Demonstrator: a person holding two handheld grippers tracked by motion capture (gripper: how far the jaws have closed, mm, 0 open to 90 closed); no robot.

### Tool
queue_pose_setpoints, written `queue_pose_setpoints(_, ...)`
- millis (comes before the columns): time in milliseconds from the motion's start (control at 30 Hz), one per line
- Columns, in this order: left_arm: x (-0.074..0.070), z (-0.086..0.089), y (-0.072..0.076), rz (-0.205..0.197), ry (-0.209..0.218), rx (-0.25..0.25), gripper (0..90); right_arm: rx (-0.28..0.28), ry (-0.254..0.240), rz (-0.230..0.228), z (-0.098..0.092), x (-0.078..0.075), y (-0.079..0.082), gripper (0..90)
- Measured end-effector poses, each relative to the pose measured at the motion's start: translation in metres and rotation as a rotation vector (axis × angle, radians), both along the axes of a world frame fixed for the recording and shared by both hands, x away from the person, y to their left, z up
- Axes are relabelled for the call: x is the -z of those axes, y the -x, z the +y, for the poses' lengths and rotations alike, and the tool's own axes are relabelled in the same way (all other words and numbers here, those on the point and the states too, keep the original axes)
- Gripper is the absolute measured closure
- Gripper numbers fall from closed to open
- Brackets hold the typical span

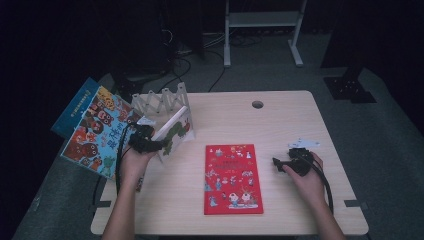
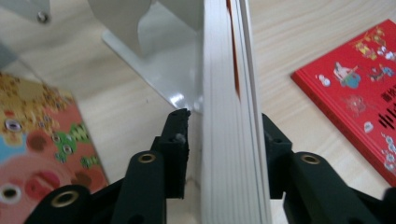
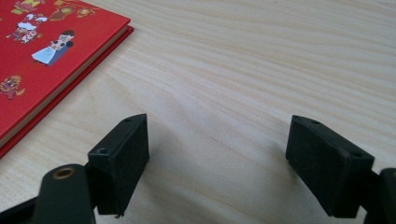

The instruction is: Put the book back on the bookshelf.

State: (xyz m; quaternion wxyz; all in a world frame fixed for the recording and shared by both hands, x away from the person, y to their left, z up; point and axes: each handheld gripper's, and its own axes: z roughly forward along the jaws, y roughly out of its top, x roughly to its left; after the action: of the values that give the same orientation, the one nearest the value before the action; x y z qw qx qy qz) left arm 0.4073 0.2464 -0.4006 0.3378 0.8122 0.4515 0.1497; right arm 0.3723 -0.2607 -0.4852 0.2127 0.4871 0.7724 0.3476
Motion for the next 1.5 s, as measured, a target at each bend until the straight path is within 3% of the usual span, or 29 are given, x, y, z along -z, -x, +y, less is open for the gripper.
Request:
queue_pose_setpoints(233,0.005,0.007,0.012,0.031,-0.059,0.027,51.3,-0.001,0.001,-0.001,0.0,0.0,0.0,20.2)
queue_pose_setpoints(367,0.005,0.01,0.015,0.049,-0.07,0.047,51.4,-0.001,0.001,0.0,0.0,0.0,0.001,20.1)
queue_pose_setpoints(600,0.011,0.01,0.015,0.099,-0.107,0.084,63.3,-0.002,0.001,0.0,0.0,0.0,0.001,19.9)
queue_pose_setpoints(700,0.013,0.008,0.014,0.121,-0.089,0.089,70.2,-0.002,0.001,0.0,0.0,0.0,0.001,19.9)
queue_pose_setpoints(800,0.012,0.003,0.015,0.133,-0.086,0.105,71.0,-0.002,0.001,0.0,0.0,0.0,0.001,19.9)
queue_pose_setpoints(1233,0.013,-0.039,0.006,0.124,-0.099,0.195,64.8,-0.002,0.001,0.0,0.0,0.0,0.001,19.9)
queue_pose_setpoints(1500,0.016,-0.057,-0.007,0.096,-0.089,0.2,63.7,-0.002,0.0,0.001,0.0,0.0,0.001,19.7)
